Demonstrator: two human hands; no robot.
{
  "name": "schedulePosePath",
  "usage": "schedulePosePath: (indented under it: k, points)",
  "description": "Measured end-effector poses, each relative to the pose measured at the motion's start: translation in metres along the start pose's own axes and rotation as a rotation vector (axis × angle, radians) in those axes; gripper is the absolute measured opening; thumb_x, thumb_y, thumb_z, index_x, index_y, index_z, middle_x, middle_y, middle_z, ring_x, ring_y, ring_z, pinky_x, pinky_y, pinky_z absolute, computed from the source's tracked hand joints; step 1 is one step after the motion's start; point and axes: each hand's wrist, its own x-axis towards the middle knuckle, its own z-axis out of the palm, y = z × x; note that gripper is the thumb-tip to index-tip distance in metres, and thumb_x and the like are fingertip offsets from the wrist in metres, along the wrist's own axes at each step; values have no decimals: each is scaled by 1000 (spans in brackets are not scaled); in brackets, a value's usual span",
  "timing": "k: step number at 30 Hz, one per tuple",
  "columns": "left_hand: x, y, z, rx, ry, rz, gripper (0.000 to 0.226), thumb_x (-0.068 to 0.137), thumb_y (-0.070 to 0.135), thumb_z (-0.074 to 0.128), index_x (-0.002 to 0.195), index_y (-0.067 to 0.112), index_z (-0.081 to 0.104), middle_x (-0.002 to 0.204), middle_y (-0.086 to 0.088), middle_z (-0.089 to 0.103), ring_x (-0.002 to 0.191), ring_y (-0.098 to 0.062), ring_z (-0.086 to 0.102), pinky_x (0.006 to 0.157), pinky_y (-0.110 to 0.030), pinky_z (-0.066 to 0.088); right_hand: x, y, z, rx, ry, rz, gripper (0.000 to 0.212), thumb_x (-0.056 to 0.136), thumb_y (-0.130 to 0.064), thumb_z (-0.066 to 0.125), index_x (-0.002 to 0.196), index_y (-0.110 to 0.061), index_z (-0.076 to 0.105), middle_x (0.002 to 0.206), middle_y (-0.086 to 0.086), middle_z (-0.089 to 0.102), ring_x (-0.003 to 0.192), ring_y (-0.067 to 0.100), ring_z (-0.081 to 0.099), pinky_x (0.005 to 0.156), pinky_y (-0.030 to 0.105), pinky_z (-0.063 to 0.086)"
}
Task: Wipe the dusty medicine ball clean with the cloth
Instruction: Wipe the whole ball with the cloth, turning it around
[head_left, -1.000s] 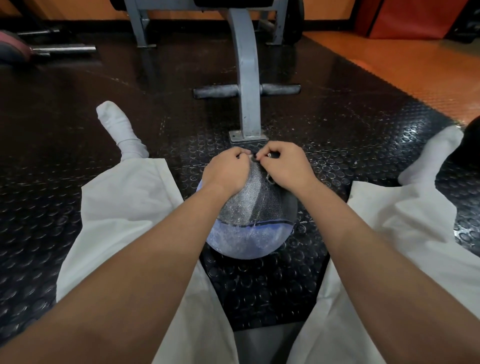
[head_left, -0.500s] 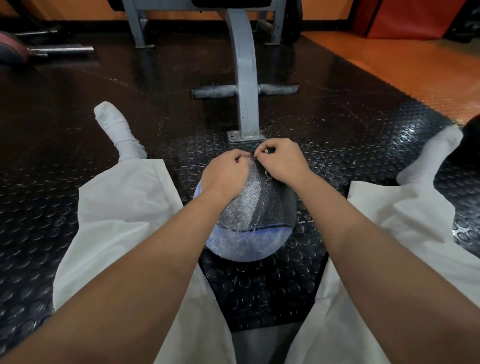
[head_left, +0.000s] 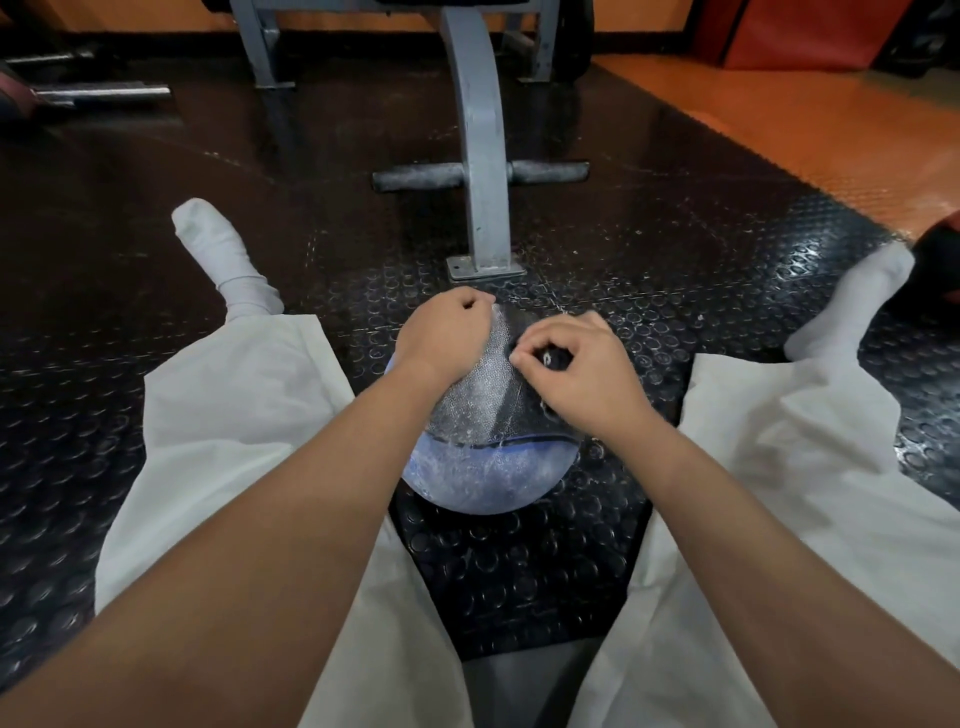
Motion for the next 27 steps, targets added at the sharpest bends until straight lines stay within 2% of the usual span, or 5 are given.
schedulePosePath:
  k: [5, 9, 17, 24, 27]
  points:
    - [-5, -1, 2, -3, 42, -12, 33, 96, 31, 39, 115, 36, 66, 106, 7, 69, 86, -16, 59, 67, -30, 37, 49, -6, 5, -27, -108, 213, 12, 86, -28, 66, 74, -25, 69, 62, -6, 65, 57, 5, 59, 71, 21, 44]
    - [1, 1, 0, -1, 48, -33, 34, 97, 29, 39, 114, 33, 67, 114, 6, 68, 91, -16, 57, 72, -29, 38, 44, -8, 11, -36, -70, 158, 13, 86, -22, 64, 73, -22, 70, 71, -9, 64, 82, 25, 62, 88, 33, 48]
    - [9, 2, -3, -10, -14, -25, 39, 97, 26, 35, 121, 31, 65, 87, 9, 67, 61, -12, 53, 57, -29, 35, -24, -5, 8, -50, -22, -137, 6, 77, -17, 66, 72, -16, 70, 87, -15, 63, 87, 22, 51, 82, 6, 29]
    - [1, 0, -3, -30, 12, -5, 36, 99, 28, 37, 119, 30, 67, 104, -7, 71, 88, -31, 63, 53, -28, 32, 28, -7, 9, -53, -20, 69, 13, 83, -16, 61, 72, -15, 67, 81, -5, 69, 87, 23, 56, 84, 20, 41]
    - [3, 1, -3, -33, 16, -24, 35, 99, 28, 37, 116, 31, 67, 102, -6, 71, 67, -21, 56, 51, -28, 31, 46, -7, 13, -36, -44, 173, 17, 86, -21, 56, 74, -15, 68, 69, 1, 70, 79, 21, 61, 88, 32, 48]
